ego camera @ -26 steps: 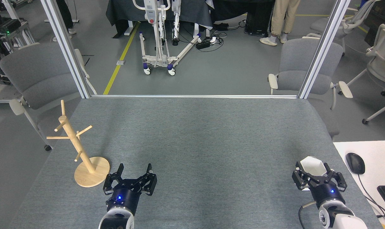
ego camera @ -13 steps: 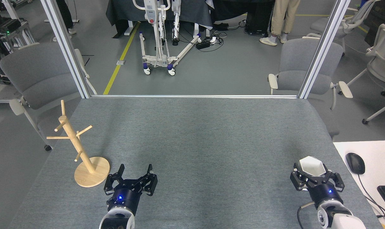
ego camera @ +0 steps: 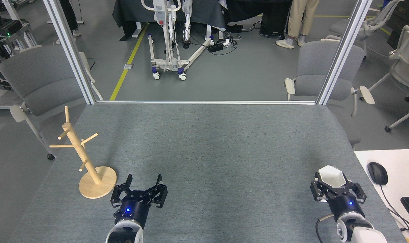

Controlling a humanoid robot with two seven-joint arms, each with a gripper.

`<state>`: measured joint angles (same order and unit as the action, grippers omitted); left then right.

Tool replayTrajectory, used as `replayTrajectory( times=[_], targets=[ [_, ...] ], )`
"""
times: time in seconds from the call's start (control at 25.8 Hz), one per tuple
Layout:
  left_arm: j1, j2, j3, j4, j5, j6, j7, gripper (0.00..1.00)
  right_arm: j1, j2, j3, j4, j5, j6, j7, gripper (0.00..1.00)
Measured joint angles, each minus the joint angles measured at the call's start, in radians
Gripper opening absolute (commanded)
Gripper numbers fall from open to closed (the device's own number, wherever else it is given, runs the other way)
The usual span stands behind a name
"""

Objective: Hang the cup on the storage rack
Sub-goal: 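Lift the cup with the right gripper and bring it toward the left gripper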

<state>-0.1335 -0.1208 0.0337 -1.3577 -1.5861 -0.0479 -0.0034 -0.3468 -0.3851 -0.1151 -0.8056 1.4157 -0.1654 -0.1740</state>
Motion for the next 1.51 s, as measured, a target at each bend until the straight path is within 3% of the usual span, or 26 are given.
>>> replayTrajectory(
  times=[0.12,0.43,0.66,0.89,1.16,1.51],
  targets=[
    [0.000,0.001,0.000,0.000,0.000,0.000,0.000,0.99,0.000,0.003,0.000,0.000,0.000,0.000,0.004,0.38],
    [0.000,0.001,0.000,0.000,0.000,0.000,0.000,1.00,-0.001,0.003,-0.006,-0.001,-0.004,-0.038,0.000,0.00],
    [0.000,0.000,0.000,-0.017,0.001,-0.001,0.000,1.00,-0.008,-0.003,-0.011,-0.015,-0.007,-0.082,-0.002,0.00],
    [0.000,-0.001,-0.001,-0.108,0.004,-0.012,-0.001,1.00,-0.073,-0.018,-0.031,-0.043,-0.009,-0.148,0.045,0.00],
    [0.004,-0.001,-0.018,-0.163,0.005,-0.018,-0.010,0.99,-0.087,-0.010,-0.154,-0.280,-0.023,-0.142,0.456,0.00],
    [0.019,0.000,-0.037,-0.164,0.004,-0.019,-0.003,0.99,-0.074,0.044,-0.115,-0.599,-0.047,0.151,0.593,0.00]
  ],
)
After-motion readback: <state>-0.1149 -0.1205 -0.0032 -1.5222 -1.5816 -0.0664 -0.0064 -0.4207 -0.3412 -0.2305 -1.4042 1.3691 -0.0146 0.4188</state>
